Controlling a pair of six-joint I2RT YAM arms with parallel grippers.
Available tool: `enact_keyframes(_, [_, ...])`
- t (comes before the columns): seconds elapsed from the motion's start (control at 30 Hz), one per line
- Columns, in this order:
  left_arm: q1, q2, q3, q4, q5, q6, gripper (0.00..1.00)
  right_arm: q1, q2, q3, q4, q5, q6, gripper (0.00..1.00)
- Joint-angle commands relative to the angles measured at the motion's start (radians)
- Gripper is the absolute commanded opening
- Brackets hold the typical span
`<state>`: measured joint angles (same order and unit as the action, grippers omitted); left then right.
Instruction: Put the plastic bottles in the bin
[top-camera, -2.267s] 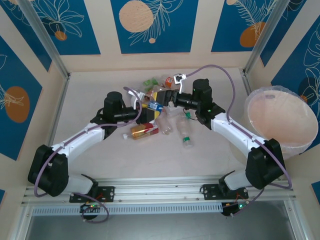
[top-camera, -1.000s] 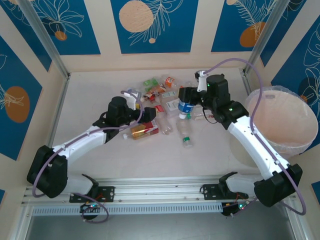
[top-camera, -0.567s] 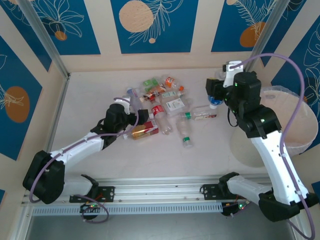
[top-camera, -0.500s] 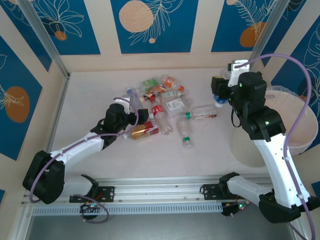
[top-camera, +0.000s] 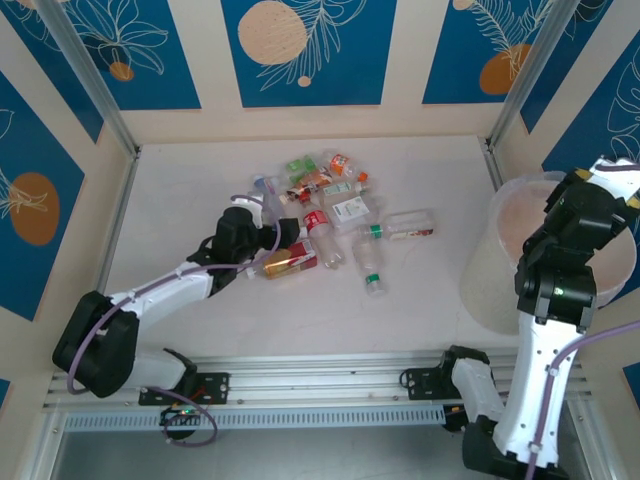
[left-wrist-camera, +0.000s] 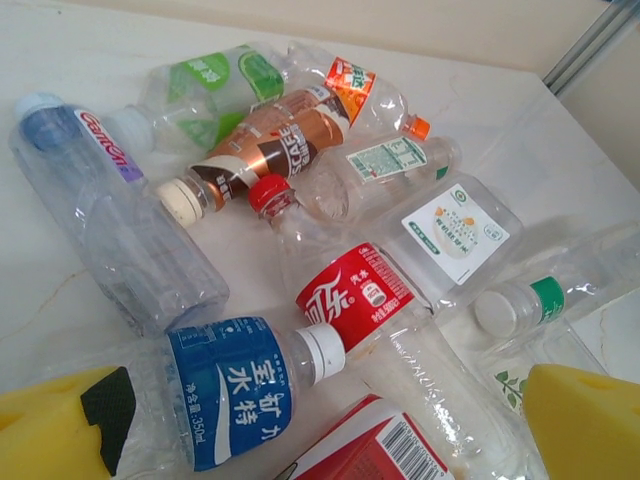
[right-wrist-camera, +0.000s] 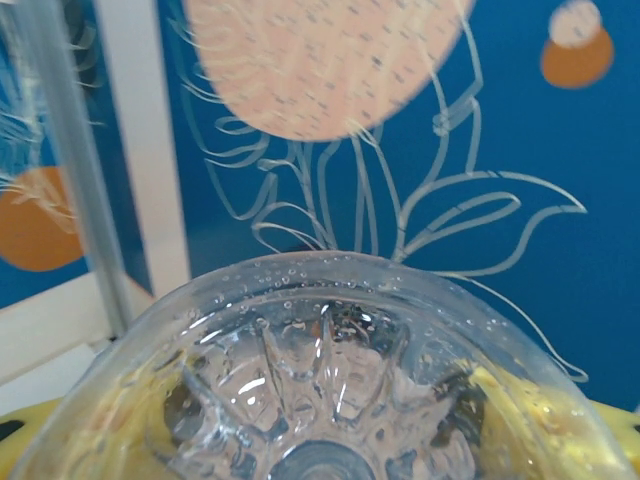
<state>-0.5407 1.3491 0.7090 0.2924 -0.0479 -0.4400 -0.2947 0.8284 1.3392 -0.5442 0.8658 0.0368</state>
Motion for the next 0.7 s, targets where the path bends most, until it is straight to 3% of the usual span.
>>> enact_keyframes(0.0, [0.007,0.016,0.031,0.016,0.025,-0.022,1.0,-0.101,0.063,-0.045,-0.062,-0.048,0.109,0.48])
enact_keyframes(0.17, [0.008,0.023,0.055,-0.01,0.025,-0.01,1.0,-0.214,0.116,-0.09,-0.128,-0.102,0.205,0.5])
enact_keyframes(0.67, [0.01,0.049,0.084,-0.043,0.026,0.0,1.0,-0.245,0.26,-0.252,-0.107,0.061,0.297,0.63])
